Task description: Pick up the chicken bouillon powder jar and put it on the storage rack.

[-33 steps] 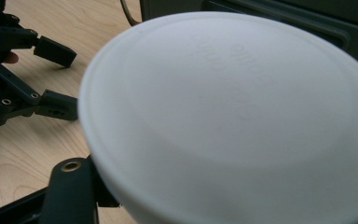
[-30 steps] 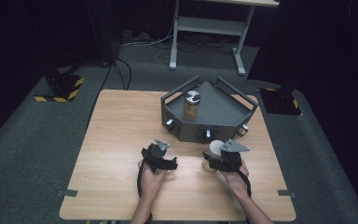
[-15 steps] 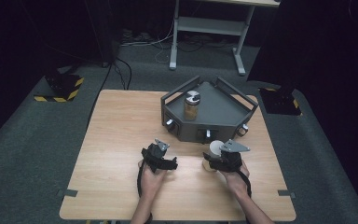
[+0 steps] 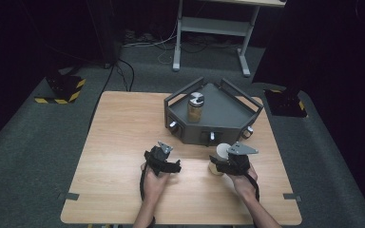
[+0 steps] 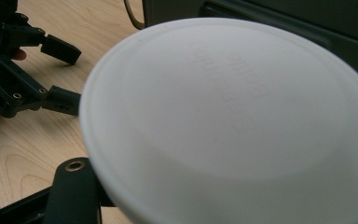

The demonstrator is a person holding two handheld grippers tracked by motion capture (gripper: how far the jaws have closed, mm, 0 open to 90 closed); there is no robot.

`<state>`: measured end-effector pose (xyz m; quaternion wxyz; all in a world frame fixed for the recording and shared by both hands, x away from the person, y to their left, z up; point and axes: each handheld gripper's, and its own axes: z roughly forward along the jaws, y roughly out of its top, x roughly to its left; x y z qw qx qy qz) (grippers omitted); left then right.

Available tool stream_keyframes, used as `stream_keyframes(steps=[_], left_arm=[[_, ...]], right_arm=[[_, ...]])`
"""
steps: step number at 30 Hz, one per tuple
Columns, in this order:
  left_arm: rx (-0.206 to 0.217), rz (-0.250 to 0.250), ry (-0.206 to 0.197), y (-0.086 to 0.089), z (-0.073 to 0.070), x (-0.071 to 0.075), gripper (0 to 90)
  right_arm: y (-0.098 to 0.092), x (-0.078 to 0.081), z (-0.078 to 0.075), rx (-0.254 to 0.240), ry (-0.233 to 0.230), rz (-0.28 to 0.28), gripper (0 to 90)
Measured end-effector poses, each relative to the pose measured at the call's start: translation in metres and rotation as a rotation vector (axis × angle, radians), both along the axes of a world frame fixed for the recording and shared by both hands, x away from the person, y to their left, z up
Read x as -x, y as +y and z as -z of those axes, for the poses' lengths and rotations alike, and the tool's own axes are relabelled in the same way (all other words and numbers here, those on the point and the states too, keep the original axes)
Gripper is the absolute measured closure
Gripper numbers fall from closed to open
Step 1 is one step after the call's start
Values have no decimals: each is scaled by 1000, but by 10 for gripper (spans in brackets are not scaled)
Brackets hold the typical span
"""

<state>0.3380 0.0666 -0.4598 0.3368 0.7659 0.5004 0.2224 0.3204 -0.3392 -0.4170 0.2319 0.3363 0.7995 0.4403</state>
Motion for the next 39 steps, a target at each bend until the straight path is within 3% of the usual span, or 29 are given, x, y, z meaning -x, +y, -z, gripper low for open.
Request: stream_keyframes(steps=[19,39], left_arm=[[1,-1,0,0,0,0,32],[0,0,0,0,0,0,32]], right_arm=[[-12,1,-25,-12,-7,-30,349],[-20,-10,-72,-22,-9,-116,349]])
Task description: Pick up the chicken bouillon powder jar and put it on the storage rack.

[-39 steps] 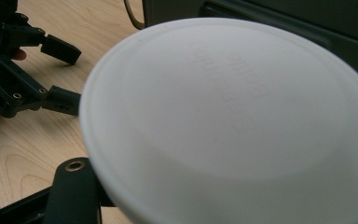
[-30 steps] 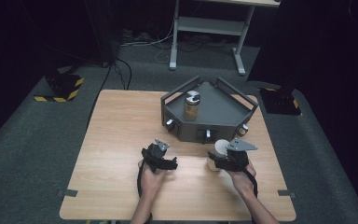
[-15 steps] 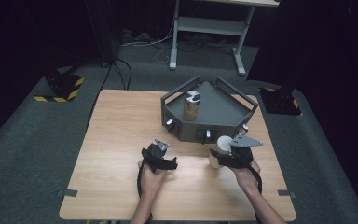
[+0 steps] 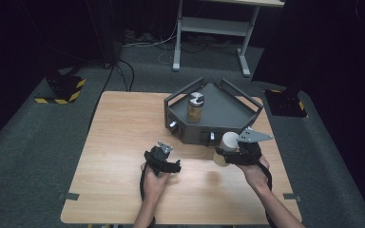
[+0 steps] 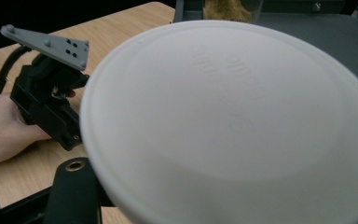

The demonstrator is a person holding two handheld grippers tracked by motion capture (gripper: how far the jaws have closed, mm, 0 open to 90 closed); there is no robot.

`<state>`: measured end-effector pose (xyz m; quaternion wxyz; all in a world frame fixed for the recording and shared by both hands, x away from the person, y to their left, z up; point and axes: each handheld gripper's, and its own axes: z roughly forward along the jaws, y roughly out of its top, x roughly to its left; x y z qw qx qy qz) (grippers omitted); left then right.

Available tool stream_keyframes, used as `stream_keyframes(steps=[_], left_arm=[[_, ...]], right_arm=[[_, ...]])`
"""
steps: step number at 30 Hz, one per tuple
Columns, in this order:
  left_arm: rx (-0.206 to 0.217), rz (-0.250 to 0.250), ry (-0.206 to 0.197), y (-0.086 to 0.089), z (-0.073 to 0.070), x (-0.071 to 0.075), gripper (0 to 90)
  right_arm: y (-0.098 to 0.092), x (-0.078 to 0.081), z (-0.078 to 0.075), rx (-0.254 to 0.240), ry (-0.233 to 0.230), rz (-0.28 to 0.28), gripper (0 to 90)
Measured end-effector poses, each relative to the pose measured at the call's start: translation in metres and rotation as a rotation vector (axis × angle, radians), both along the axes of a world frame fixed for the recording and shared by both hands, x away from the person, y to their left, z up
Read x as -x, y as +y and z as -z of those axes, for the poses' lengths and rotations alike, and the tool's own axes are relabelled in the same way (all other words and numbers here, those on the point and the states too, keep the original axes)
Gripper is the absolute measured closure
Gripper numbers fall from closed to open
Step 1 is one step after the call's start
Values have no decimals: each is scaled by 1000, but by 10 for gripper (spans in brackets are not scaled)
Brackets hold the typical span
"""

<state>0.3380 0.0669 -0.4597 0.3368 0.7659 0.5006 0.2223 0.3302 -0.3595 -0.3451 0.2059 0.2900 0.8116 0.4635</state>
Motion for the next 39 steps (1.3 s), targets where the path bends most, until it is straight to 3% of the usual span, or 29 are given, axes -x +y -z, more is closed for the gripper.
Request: stream_keyframes(steps=[6,18,31,39], left_arm=[[0,-1,0,0,0,0,32],[1,-1,0,0,0,0,33],[3,-3,-2,0,0,0,33],[4,-4,-1,0,0,0,34]], right_arm=[[-3,-8,-13,-33,10,-17,349],[-7,-25,-42,-55,-13,-14,349],[-7,-48,-64,-70,-34,41,349],[3,-64,-71,-51,-47,95,349]])
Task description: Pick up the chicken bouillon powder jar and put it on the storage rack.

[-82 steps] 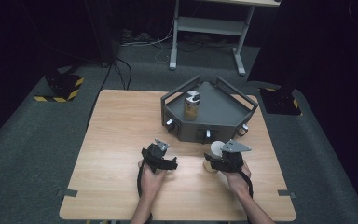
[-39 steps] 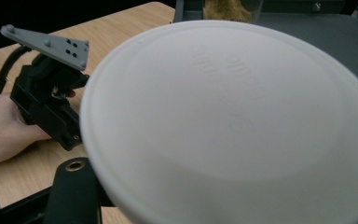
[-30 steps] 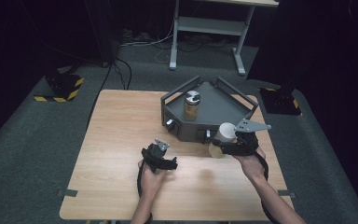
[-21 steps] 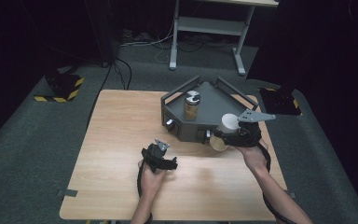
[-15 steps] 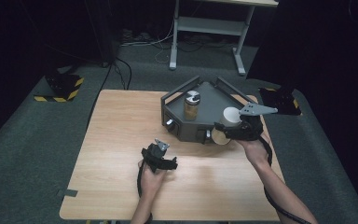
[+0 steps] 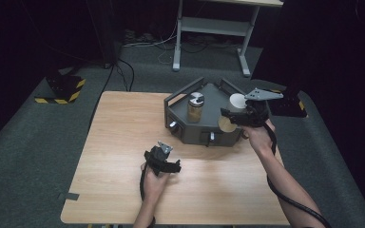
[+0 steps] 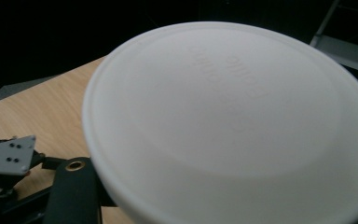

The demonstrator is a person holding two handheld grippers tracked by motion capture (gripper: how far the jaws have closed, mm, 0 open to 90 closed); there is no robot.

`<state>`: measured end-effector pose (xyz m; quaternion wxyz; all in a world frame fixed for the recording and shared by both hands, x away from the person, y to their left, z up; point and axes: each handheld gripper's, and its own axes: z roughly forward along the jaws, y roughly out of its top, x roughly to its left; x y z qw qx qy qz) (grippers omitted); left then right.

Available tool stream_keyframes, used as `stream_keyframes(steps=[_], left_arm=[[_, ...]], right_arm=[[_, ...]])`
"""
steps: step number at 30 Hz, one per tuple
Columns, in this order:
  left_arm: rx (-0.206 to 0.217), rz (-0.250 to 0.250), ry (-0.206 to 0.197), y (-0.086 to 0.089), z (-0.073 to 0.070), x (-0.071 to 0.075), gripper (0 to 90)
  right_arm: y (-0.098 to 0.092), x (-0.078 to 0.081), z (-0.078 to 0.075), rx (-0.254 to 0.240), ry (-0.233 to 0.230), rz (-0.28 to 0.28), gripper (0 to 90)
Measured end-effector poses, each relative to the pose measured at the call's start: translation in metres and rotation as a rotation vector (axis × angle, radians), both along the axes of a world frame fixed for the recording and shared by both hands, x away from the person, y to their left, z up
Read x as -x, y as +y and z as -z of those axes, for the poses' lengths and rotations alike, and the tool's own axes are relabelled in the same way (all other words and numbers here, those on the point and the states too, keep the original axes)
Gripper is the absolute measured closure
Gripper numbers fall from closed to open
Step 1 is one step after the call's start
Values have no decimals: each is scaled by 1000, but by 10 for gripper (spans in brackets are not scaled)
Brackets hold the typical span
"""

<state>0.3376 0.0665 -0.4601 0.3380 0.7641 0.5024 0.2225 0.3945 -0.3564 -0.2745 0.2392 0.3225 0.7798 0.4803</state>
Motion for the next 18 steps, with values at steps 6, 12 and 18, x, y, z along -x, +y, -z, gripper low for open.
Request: stream_keyframes(steps=[6,12,18], left_arm=[[-1,1,0,0,0,0,34],[-1,1,1,0,0,0,34],[1,0,0,0,0,0,34]], right_arm=[[7,-12,2,12,5,40,350],[12,-22,7,14,18,80,349],[16,-30,10,20,30,111,349]])
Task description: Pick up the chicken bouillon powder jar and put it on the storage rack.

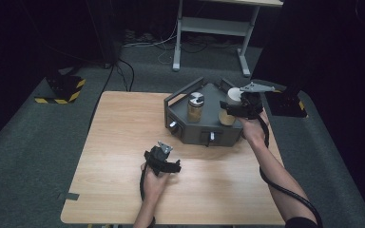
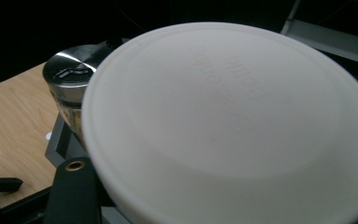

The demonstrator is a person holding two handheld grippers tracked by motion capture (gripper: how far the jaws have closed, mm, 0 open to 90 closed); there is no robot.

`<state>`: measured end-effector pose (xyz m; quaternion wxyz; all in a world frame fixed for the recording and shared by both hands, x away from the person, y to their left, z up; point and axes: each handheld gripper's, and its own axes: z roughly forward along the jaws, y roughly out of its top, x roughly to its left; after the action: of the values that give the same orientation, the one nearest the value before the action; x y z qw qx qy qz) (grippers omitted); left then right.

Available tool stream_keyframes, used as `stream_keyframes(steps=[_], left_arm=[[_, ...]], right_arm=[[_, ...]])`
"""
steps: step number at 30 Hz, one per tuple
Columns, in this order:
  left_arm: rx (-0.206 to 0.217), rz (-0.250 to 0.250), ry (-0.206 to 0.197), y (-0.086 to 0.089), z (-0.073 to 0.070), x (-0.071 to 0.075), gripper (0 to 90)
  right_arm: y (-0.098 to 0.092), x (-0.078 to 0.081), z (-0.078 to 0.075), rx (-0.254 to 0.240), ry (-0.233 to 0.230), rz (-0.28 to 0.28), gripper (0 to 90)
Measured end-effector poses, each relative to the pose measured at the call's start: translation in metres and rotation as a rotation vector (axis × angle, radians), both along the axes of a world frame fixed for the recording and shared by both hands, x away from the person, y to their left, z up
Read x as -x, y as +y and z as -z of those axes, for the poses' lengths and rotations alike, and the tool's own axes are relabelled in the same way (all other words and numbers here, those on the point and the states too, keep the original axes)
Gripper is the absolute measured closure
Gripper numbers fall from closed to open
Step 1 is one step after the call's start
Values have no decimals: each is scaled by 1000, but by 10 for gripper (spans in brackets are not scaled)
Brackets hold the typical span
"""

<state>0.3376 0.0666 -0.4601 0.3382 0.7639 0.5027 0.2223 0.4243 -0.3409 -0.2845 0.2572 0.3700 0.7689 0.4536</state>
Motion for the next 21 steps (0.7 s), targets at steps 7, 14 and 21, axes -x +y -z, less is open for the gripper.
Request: stream_keyframes(steps=[7,14,21], left_arm=[[0,1,0,0,0,0,34],[0,1,0,0,0,0,34],[0,1,0,0,0,0,34]], right_arm=[[3,-7,4,10,13,24,349],[6,-12,9,17,23,39,349],[9,-14,10,24,28,44,349]])
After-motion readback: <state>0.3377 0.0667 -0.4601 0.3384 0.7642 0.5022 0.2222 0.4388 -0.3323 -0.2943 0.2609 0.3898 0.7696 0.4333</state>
